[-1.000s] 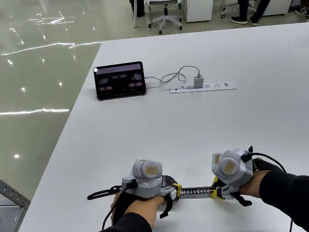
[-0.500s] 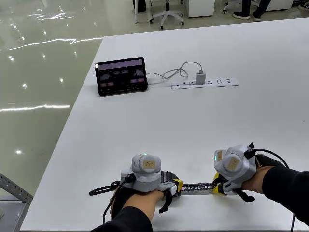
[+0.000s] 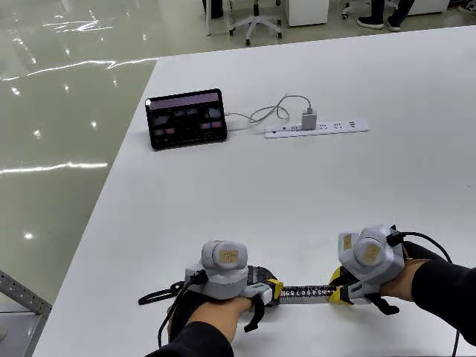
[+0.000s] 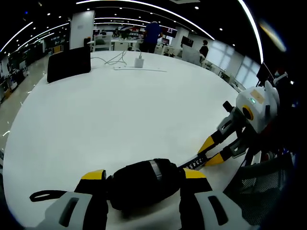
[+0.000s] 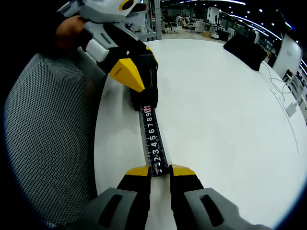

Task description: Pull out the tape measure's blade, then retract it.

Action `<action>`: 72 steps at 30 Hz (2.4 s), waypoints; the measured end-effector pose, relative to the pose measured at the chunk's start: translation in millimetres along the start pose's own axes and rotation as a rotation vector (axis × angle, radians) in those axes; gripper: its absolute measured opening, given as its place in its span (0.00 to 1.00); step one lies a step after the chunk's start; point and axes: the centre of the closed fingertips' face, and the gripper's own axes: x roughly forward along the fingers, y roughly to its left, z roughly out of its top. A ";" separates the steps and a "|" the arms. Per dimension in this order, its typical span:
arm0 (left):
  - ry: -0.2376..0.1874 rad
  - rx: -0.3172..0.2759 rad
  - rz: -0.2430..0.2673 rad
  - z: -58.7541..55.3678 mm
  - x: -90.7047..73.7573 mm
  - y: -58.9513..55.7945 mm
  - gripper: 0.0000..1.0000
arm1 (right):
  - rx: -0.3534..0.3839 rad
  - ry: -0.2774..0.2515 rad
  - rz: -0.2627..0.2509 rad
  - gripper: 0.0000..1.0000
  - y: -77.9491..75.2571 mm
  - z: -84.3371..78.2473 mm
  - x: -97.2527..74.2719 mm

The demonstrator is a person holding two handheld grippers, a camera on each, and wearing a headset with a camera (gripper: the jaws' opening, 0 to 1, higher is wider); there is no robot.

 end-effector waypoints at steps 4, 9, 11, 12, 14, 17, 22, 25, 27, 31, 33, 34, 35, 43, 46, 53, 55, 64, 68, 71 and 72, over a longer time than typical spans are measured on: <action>0.003 0.001 -0.004 -0.3 -0.2 0.3 0.55 | 0.006 -0.002 0.007 0.11 -0.6 0.5 0.3; -0.012 0.014 0.019 0.4 0.0 -1.2 0.56 | 0.013 -0.005 0.007 0.11 0.4 1.9 0.4; -0.005 0.019 0.033 0.2 0.5 -2.1 0.57 | 0.014 -0.004 0.002 0.11 -0.1 2.2 0.6; 0.002 0.040 0.039 -0.3 1.7 -3.1 0.58 | 0.009 -0.004 -0.002 0.11 -0.3 2.4 0.6; 0.014 0.031 0.049 -1.1 1.1 -2.2 0.58 | -0.001 -0.003 -0.012 0.11 -0.7 2.7 1.1; 0.018 0.036 0.067 -0.9 2.9 -3.0 0.59 | 0.005 -0.004 -0.016 0.11 -1.4 2.4 0.9; 0.027 0.063 0.084 -2.0 4.1 -3.0 0.60 | 0.018 -0.002 -0.025 0.11 -1.9 2.8 1.0; 0.024 0.059 0.091 -1.8 5.0 -1.6 0.61 | 0.029 -0.002 -0.027 0.11 -1.8 2.7 1.2; 0.029 0.064 0.086 -1.7 4.4 -0.4 0.60 | 0.023 0.000 -0.032 0.11 -1.4 2.6 1.2; 0.031 0.027 0.052 -2.3 1.9 2.9 0.58 | 0.019 -0.003 -0.037 0.11 -1.3 2.6 1.3; 0.026 0.026 0.045 -2.2 2.3 2.8 0.58 | 0.037 -0.013 -0.036 0.11 -1.5 3.0 1.4; 0.024 0.022 0.042 -1.8 2.5 2.6 0.58 | 0.046 -0.023 -0.032 0.11 -1.7 3.0 1.1; 0.024 0.024 0.041 -1.7 2.7 1.9 0.58 | 0.062 -0.036 -0.025 0.11 -1.9 3.0 1.0; 0.021 0.026 0.035 -1.6 2.2 1.5 0.58 | 0.054 -0.060 -0.014 0.11 0.3 6.9 3.4; 0.018 0.026 0.033 -1.6 3.0 1.9 0.58 | 0.037 -0.060 -0.021 0.11 1.7 9.3 5.0; 0.010 0.026 0.034 -0.1 3.5 1.7 0.58 | 0.028 -0.059 -0.022 0.11 1.7 10.9 5.5; 0.009 0.028 0.033 -0.4 3.8 1.6 0.58 | 0.024 -0.059 -0.022 0.11 1.5 11.9 6.0; 0.005 0.027 0.032 -0.2 3.8 1.6 0.58 | 0.015 -0.062 -0.019 0.10 0.4 14.6 6.7; 0.003 0.026 0.031 -0.4 3.8 1.8 0.58 | 0.012 -0.058 -0.022 0.10 0.4 14.9 7.8; 0.003 0.028 0.031 -0.7 3.7 1.7 0.58 | 0.011 -0.057 -0.022 0.11 0.9 15.9 8.6; 0.003 0.028 0.031 -0.6 3.7 1.7 0.58 | 0.009 -0.058 -0.023 0.11 1.2 16.7 8.9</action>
